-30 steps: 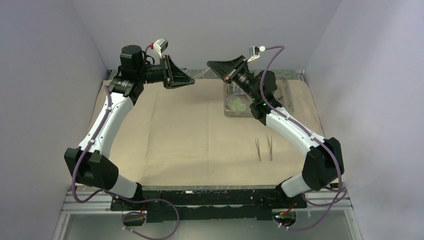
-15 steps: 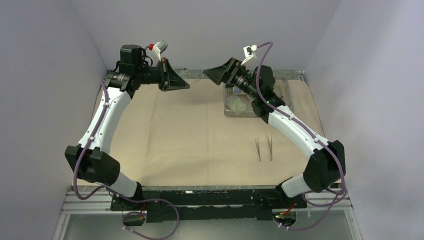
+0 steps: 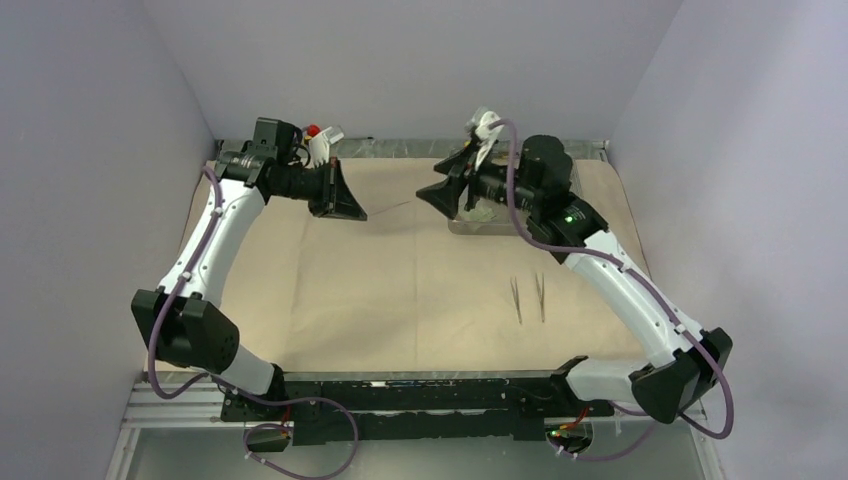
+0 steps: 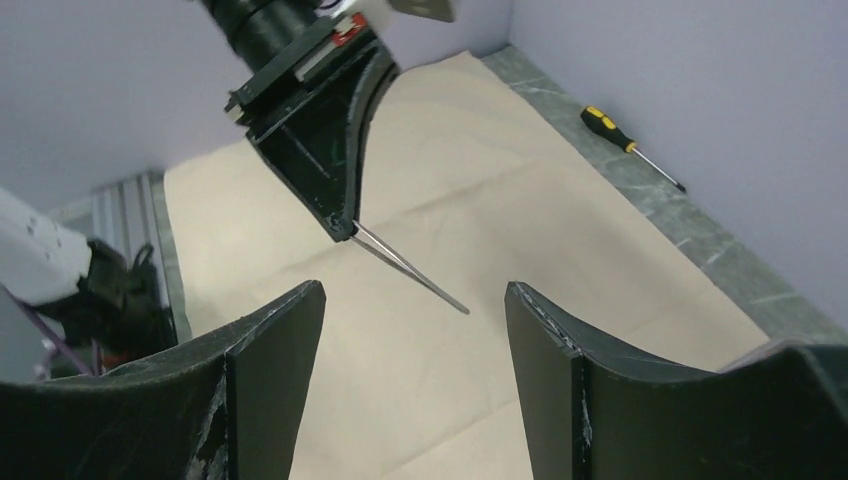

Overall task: Open and lay out the surgical kit
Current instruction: Place the medical item in the surgical kit.

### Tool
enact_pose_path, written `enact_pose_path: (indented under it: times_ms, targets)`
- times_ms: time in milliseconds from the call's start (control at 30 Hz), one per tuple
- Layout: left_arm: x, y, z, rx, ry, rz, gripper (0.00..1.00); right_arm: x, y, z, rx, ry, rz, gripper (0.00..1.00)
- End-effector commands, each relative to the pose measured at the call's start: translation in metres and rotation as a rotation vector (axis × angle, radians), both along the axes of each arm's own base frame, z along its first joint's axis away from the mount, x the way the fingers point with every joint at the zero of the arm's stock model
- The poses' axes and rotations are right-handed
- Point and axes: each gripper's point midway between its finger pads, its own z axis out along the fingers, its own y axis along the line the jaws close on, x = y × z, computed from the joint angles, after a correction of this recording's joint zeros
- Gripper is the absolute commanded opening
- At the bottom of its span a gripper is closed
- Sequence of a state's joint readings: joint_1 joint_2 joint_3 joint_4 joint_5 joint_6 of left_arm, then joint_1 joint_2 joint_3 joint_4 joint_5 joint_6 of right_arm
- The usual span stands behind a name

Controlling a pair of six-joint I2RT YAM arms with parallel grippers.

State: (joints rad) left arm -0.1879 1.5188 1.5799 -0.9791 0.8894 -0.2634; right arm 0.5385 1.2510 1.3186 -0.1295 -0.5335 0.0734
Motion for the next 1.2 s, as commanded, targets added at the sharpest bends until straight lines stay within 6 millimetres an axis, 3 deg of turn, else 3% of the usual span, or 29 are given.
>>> enact_pose_path:
  times_ms: [0,200,333,433,733,1033,1100,1167]
  targets:
    - [-0.022,0.002,0.005,0.014,-0.064,-0.05,0.0,-0.014,0.027,-0.019,-0.142,-0.135,0.122,0.7]
    - [-0.031,0.002,-0.002,0.053,-0.074,-0.066,0.0,-0.018,0.065,-0.055,-0.378,-0.21,0.183,0.8]
    - [-0.034,0.001,-0.003,0.068,-0.086,-0.074,0.0,-0.023,0.085,-0.067,-0.478,-0.263,0.224,0.8]
    - [-0.033,0.004,-0.007,0.095,-0.088,-0.064,0.0,-0.02,0.095,-0.079,-0.55,-0.26,0.255,0.72]
    - [-0.035,0.005,-0.002,0.099,-0.11,-0.071,0.0,-0.008,0.105,-0.088,-0.679,-0.359,0.241,0.5]
    - [-0.037,0.005,0.002,0.097,-0.118,-0.071,0.0,-0.01,0.11,-0.098,-0.708,-0.369,0.268,0.51]
    - [-0.038,0.005,0.003,0.09,-0.115,-0.073,0.0,-0.01,0.113,-0.097,-0.699,-0.381,0.261,0.47]
    - [-0.039,0.004,0.003,0.086,-0.109,-0.076,0.0,-0.007,0.114,-0.094,-0.692,-0.389,0.243,0.37]
